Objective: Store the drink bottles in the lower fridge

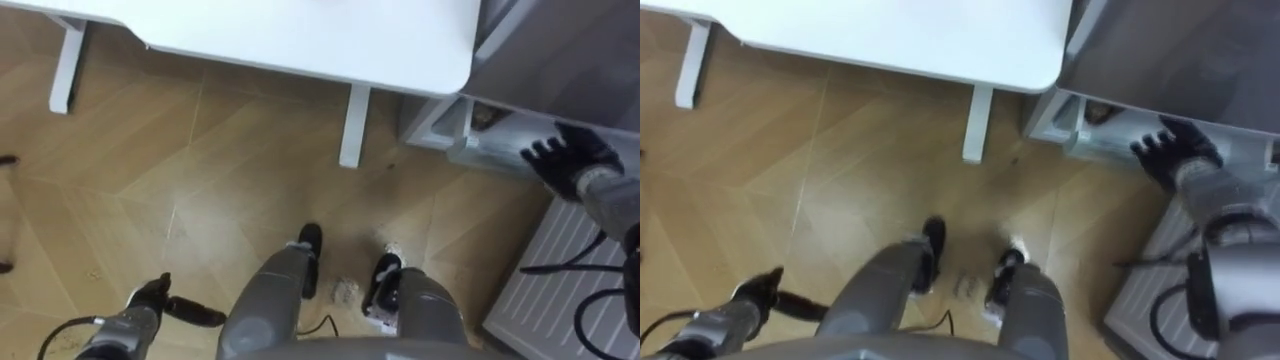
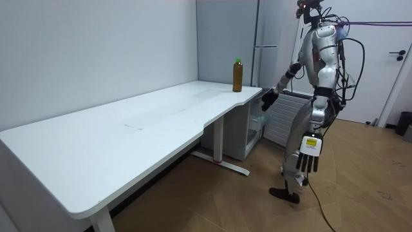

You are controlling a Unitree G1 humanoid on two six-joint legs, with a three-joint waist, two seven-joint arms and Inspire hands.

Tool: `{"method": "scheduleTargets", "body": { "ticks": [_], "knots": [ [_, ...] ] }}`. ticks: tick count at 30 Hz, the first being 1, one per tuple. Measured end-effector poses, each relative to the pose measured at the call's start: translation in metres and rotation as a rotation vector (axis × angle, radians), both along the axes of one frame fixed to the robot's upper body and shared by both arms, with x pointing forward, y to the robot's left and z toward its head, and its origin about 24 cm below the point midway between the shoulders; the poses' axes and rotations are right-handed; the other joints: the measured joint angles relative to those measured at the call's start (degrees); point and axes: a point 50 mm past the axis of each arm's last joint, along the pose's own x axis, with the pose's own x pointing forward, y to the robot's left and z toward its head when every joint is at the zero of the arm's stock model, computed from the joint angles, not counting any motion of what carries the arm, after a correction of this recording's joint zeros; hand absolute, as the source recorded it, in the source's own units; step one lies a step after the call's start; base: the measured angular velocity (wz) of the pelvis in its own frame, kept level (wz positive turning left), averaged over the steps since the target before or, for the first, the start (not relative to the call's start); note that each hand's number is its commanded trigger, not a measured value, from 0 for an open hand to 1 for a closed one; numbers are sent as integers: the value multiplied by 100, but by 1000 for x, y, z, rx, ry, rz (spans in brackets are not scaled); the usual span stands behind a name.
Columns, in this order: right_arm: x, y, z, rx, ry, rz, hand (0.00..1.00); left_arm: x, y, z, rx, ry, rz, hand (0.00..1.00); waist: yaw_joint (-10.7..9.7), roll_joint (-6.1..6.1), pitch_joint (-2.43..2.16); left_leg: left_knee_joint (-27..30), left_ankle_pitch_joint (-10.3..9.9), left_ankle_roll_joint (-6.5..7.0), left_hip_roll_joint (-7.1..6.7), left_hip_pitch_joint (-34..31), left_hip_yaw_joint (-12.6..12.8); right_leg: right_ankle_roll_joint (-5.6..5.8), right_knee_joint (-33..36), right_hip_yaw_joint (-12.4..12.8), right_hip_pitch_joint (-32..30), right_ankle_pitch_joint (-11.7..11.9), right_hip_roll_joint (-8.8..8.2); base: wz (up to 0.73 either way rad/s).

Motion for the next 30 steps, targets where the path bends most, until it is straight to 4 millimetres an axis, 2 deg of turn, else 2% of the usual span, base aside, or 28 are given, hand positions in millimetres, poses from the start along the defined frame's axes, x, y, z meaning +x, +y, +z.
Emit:
{"method": "scheduleTargets", "body": {
  "ticks": [6,9,11,13,15,16,20,27,30],
  "knots": [
    [-40,4,-24,-28,16,93,0,-7,5,0,-18,-16,70,0,-132,-30,-45,-427,-11,-3,63,706,52,37,-635,13,756,144,135,-7],
    [-68,17,-43,-14,44,136,0,-12,7,0,-19,-29,103,0,-235,-72,-87,-636,-51,-26,122,1110,104,44,-1031,33,1204,228,231,-13],
    [-93,31,-59,2,119,213,0,-16,1,-2,-21,-40,119,0,-277,-125,-113,-837,-70,-44,160,1471,197,42,-1248,132,1521,268,286,-23],
    [-115,42,-70,14,174,268,0,-22,-4,-4,-31,-42,120,0,-339,-126,-115,-978,-104,-63,166,1776,211,46,-1395,158,1829,280,320,-16],
    [-140,51,-80,33,230,288,0,-26,-8,-5,-33,-55,121,0,-326,-116,-142,-1069,-177,-90,206,2032,331,46,-1487,284,2014,280,360,-32],
    [-142,53,-81,32,240,298,0,-27,-8,-5,-35,-58,121,0,-335,-113,-147,-1082,-190,-94,219,2067,371,45,-1489,314,2045,279,367,-33],
    [-164,66,-90,42,301,334,0,-25,-12,-6,-48,-69,123,0,-357,-115,-120,-1190,-266,-125,264,2461,462,34,-1697,395,2396,286,423,-13],
    [-163,77,-93,50,297,357,0,-27,-16,-8,-67,-80,173,0,-452,-116,-97,-1222,-337,-127,264,2632,514,48,-1779,452,2572,261,435,-4],
    [-171,77,-95,47,322,356,0,-29,-14,-8,-64,-84,206,0,-477,-114,-94,-1212,-379,-123,263,2649,514,57,-1793,454,2602,255,435,0]
  ]
}}
